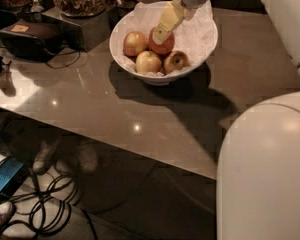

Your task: Pick apple from white bowl

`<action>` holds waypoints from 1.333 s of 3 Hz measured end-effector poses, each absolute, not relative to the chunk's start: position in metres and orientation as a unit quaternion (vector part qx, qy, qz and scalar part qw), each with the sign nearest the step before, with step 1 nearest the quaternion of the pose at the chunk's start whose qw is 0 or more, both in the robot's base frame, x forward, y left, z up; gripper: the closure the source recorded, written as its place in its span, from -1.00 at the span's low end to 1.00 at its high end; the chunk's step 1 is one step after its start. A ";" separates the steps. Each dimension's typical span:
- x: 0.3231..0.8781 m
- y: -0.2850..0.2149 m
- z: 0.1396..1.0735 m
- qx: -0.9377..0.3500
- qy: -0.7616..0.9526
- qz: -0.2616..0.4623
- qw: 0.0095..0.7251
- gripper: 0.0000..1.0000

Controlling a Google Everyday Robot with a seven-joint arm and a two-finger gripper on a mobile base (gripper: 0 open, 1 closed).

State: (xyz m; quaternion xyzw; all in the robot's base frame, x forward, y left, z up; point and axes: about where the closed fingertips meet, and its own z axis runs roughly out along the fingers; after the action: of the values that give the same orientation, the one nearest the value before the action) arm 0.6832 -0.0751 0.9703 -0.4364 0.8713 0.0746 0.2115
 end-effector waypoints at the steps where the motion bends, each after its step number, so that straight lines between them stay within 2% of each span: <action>1: 0.685 -0.074 0.965 -0.439 0.871 0.076 0.207 -0.58; 3: 0.692 -0.069 0.954 -0.443 0.871 0.077 0.197 -0.58; 4: 0.701 -0.068 0.947 -0.443 0.873 0.070 0.189 -0.50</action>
Offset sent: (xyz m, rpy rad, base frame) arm 0.0022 -0.0037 -0.0132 -0.0132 0.0464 0.0110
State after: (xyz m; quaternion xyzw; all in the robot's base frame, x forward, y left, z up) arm 0.7007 -0.0676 0.9465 -0.4433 0.8734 0.0697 0.1894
